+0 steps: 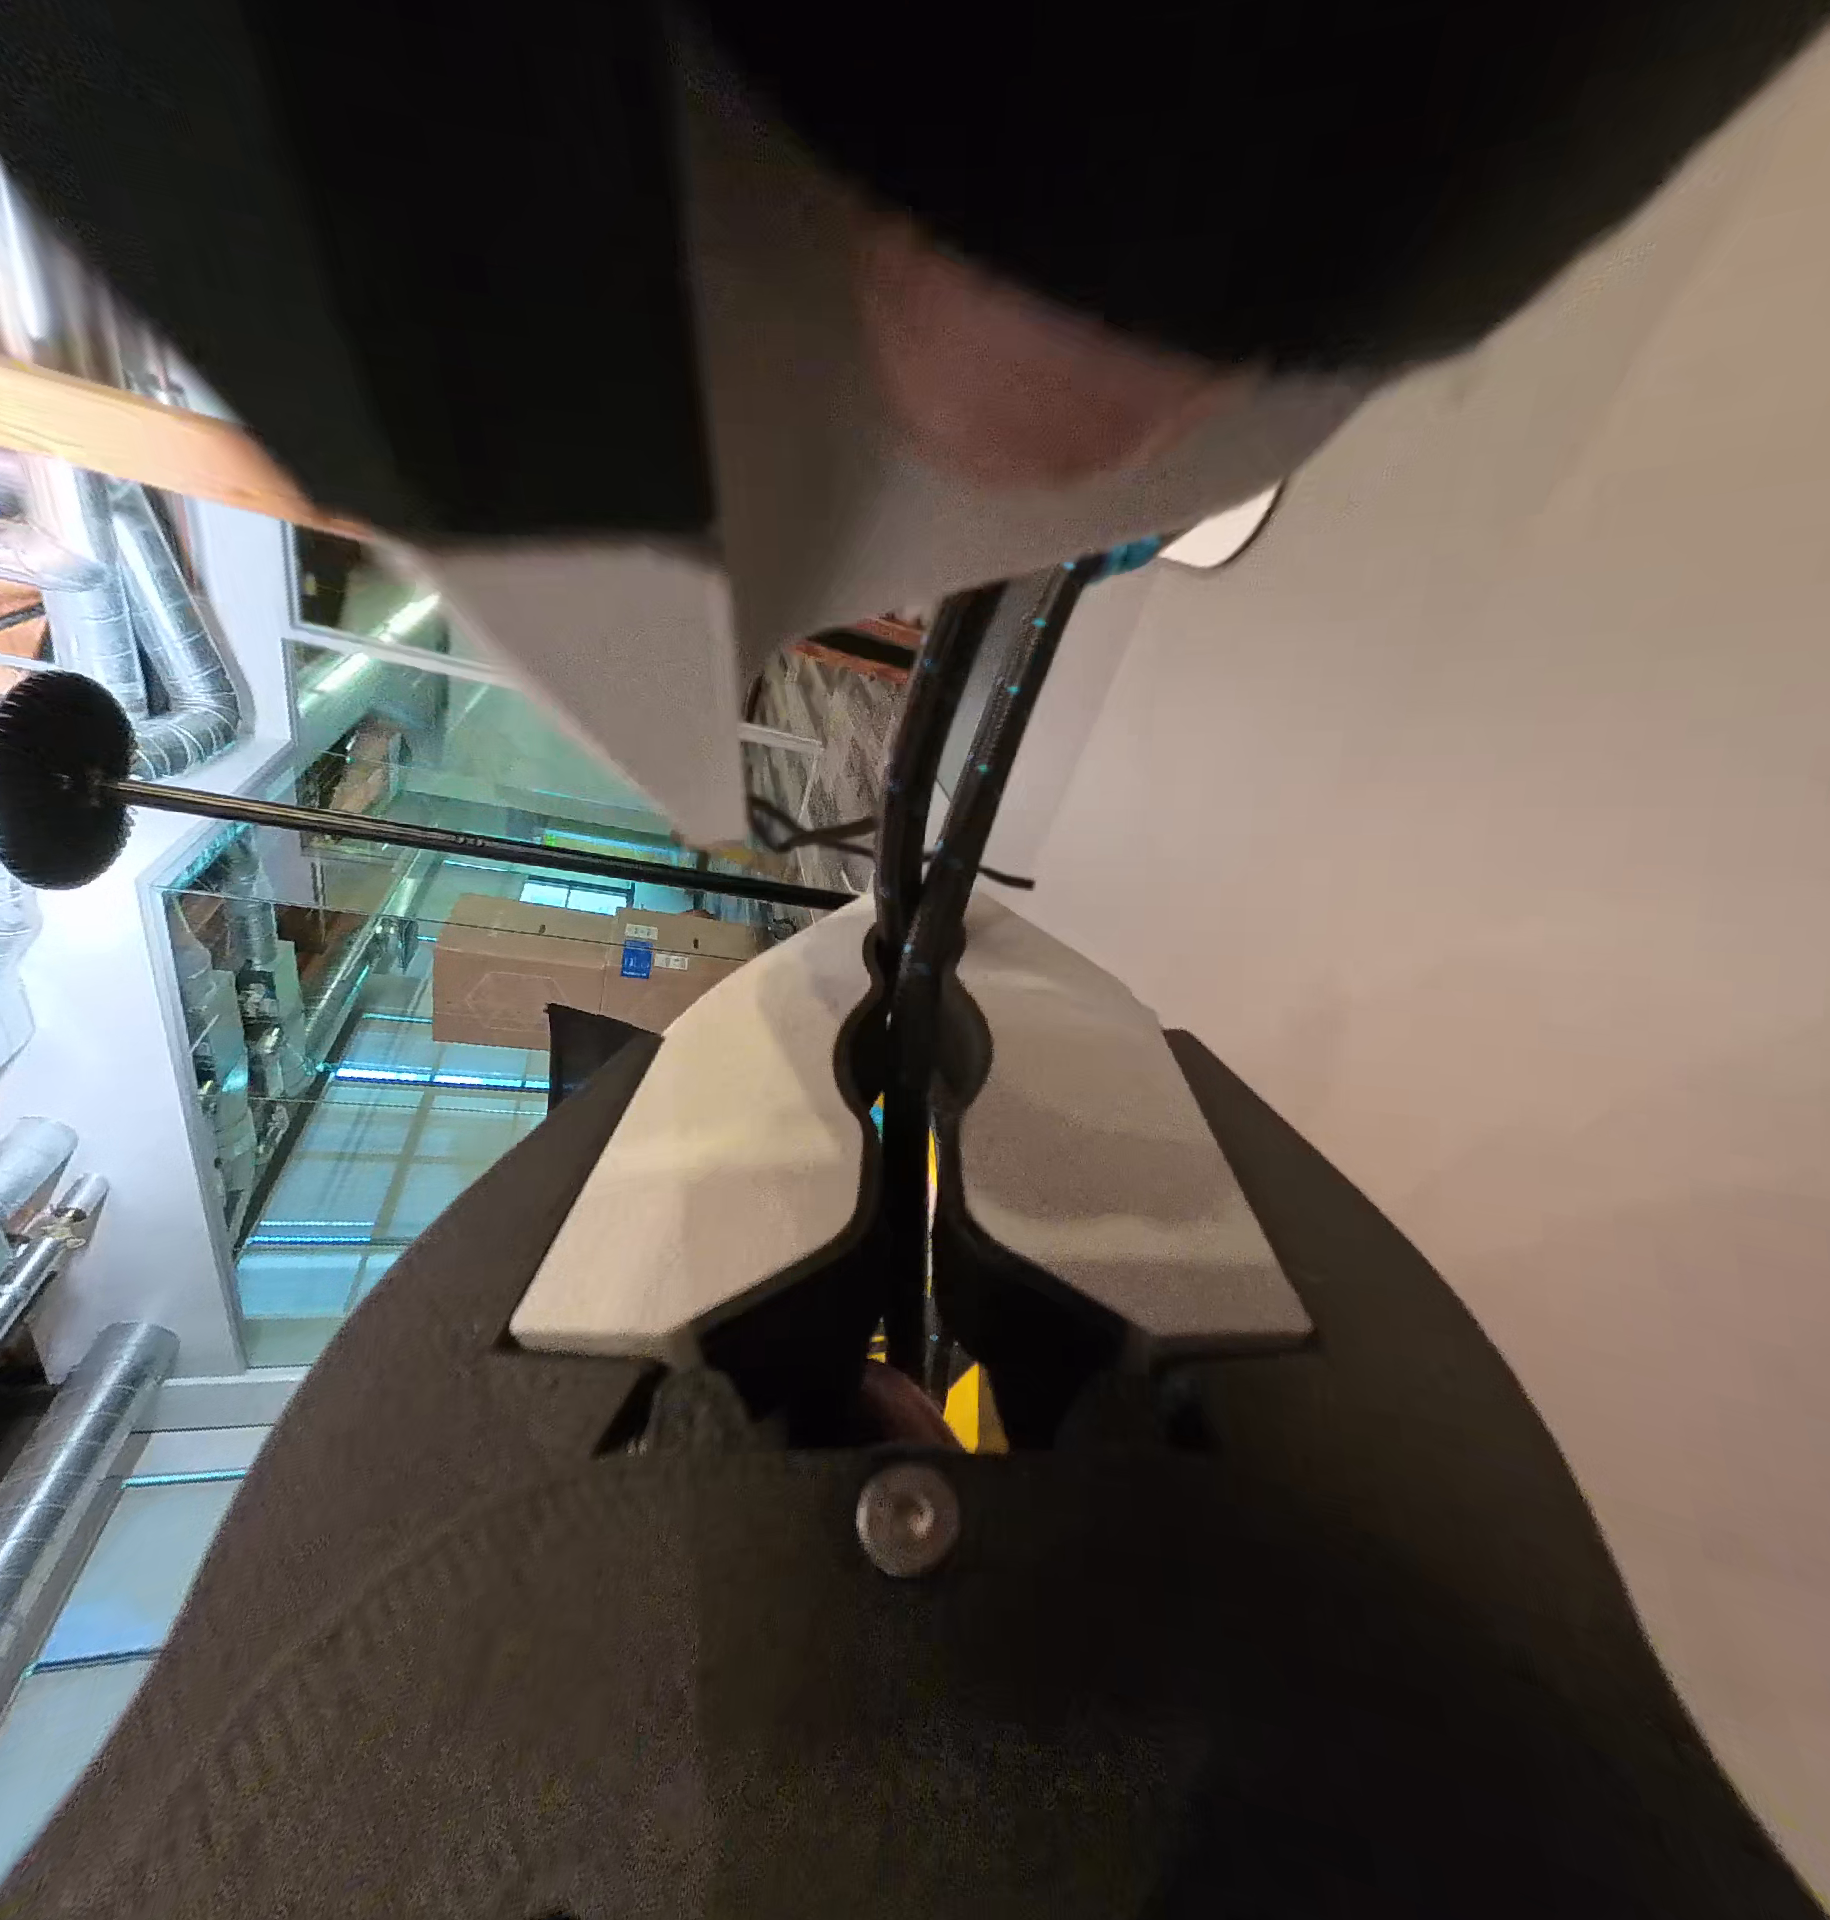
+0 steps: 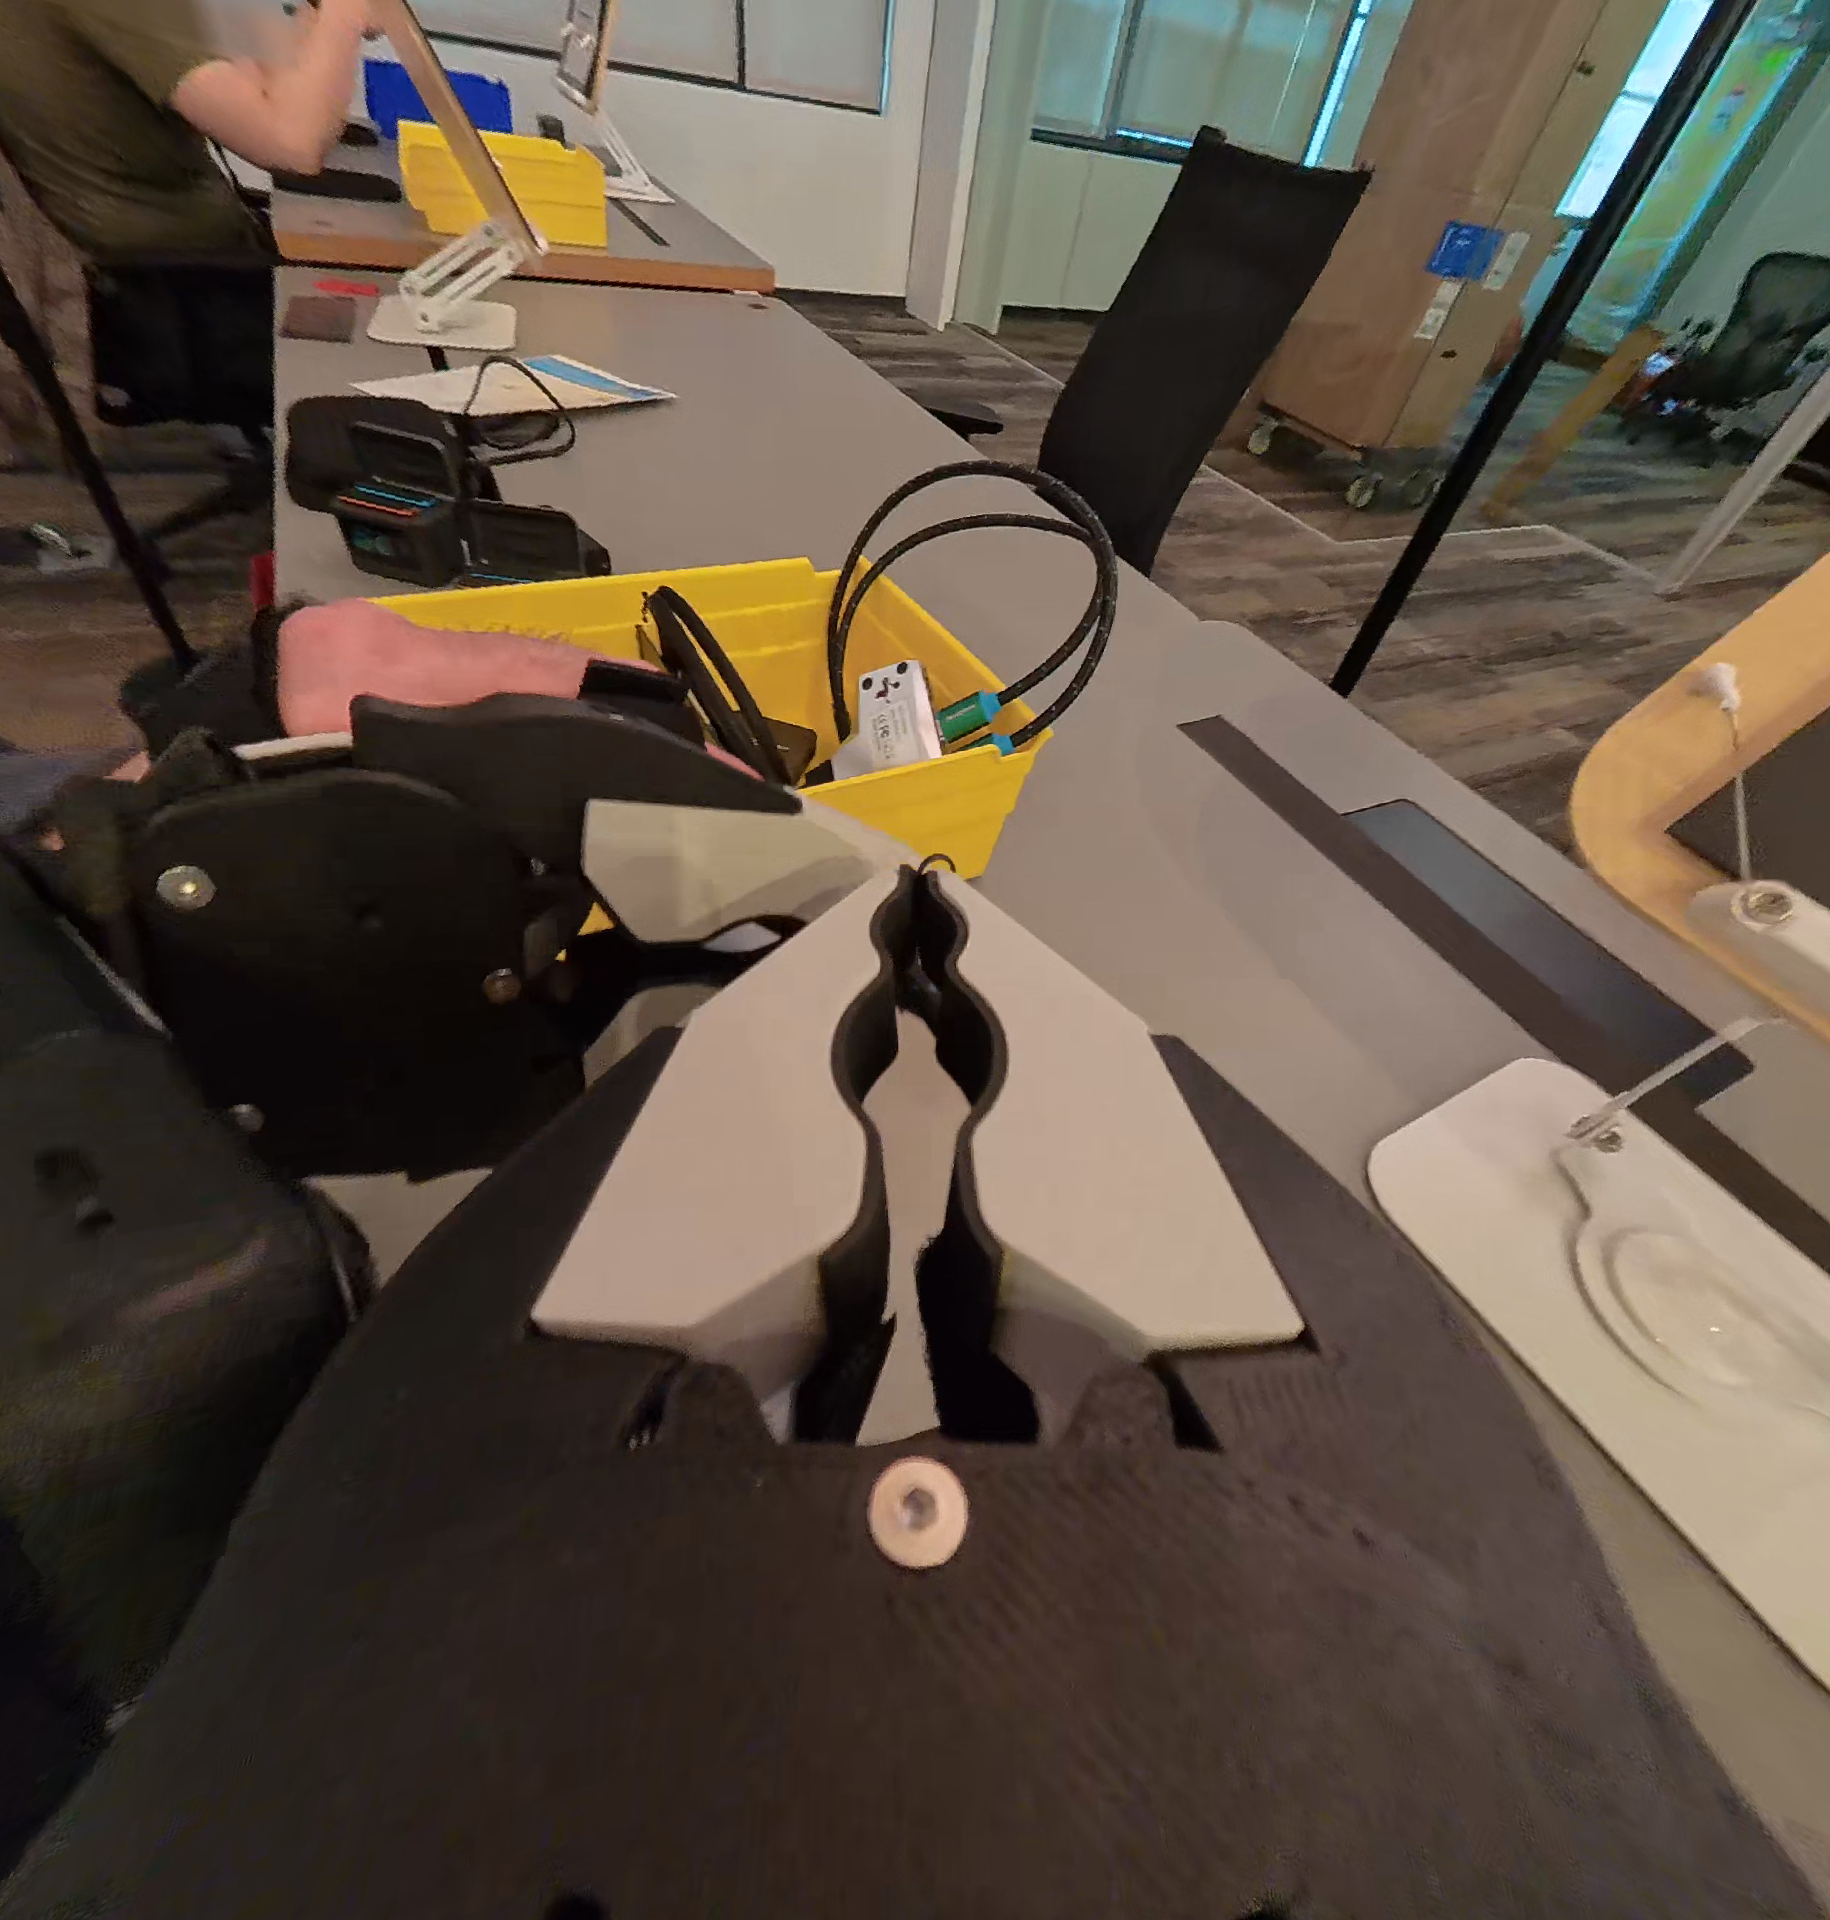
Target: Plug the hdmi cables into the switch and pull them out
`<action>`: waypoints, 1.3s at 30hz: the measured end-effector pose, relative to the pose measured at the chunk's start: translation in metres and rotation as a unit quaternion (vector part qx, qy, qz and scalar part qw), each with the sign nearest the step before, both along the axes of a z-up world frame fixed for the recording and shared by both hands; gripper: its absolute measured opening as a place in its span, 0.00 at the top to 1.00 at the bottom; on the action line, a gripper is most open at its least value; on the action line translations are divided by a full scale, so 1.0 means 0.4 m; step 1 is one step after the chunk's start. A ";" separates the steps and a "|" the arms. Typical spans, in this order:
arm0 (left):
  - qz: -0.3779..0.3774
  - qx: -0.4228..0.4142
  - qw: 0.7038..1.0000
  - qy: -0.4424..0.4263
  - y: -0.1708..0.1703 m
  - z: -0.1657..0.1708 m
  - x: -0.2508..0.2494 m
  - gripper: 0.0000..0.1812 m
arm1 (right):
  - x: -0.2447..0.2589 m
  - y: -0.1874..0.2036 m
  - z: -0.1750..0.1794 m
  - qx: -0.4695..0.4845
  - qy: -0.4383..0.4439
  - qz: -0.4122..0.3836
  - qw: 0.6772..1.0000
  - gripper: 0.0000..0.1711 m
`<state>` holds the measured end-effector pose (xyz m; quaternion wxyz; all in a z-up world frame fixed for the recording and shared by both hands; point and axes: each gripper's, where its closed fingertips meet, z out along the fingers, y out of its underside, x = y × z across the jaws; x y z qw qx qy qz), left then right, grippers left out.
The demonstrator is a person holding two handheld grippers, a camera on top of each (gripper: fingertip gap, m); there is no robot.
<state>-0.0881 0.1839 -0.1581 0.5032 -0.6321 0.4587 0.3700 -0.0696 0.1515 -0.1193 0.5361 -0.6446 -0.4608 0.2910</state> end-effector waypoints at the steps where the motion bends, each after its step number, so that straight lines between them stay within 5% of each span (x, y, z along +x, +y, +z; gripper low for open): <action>1: -0.001 0.002 1.000 -0.002 0.001 0.003 -0.001 0.99 | 0.001 -0.008 -0.002 -0.011 0.008 0.012 1.000 1.00; 39: -0.028 -0.006 0.994 -0.107 -0.013 0.058 0.035 0.99 | 0.033 -0.042 -0.011 0.049 -0.005 0.029 0.998 1.00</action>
